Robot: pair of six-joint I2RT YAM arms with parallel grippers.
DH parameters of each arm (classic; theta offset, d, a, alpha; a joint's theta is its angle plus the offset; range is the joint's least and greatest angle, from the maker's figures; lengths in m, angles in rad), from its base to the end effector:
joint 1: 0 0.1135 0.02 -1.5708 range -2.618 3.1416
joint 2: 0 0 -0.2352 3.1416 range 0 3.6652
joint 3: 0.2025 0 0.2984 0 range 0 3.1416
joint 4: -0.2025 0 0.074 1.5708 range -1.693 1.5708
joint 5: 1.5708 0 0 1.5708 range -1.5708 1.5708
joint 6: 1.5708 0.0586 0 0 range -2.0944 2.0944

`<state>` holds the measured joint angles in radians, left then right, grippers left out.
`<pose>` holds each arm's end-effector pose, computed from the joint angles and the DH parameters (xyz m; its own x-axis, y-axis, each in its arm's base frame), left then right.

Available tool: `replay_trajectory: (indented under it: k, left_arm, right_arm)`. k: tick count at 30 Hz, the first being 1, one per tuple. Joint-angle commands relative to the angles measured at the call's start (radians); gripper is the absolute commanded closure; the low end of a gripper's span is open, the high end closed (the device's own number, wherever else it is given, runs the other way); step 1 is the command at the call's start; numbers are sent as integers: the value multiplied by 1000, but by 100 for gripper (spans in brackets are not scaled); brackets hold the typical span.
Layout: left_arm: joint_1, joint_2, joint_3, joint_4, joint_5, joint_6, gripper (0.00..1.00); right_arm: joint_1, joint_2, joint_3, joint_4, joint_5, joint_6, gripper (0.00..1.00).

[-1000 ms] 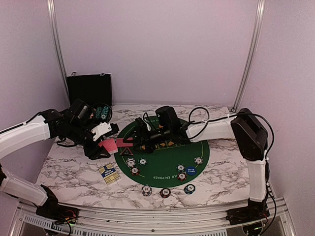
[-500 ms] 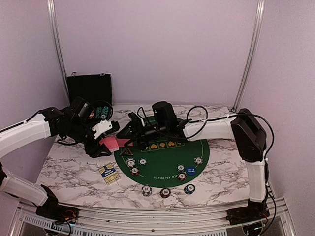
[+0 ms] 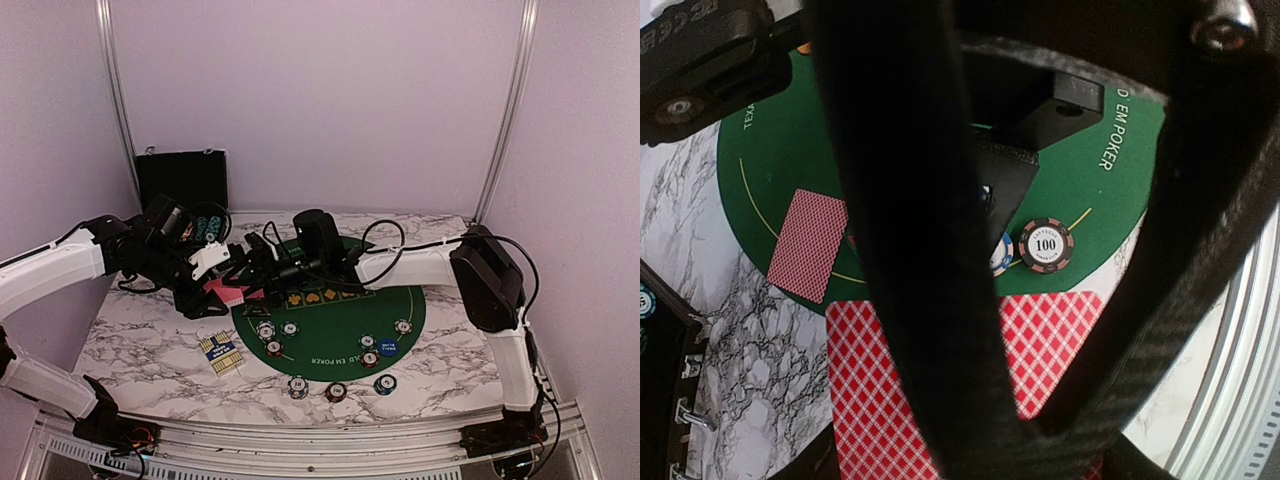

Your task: Distribute texas hold em gaming equipment

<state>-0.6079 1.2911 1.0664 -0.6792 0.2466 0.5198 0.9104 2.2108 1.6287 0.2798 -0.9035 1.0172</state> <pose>0.2663 -0.2027 0.2301 -0.2231 0.7421 -0.6321 0.9087 0.3931 0.1408 0.2967 0.4570 0.1588 -0.9031 -0.3044 -0.3030 -0.3435 0.0882 0.9350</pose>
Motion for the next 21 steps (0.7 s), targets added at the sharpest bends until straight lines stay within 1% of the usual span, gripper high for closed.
replay_trajectory:
  k: [1,14,17,21]
  left_arm:
    - [2,11,38,-6,30,-6,86]
    - [2,11,50,-6,35,-4,87]
    - [2,10,53,-5,38,-4,87]
    - [2,4,54,-7,40,-5,87]
  right_arm:
    - [17,40,78,27,-20,21,5]
    - [29,138,189,-2,-40,49,8]
    - [29,149,200,-35,-37,43,11]
    - [15,139,184,-72,-16,31,20]
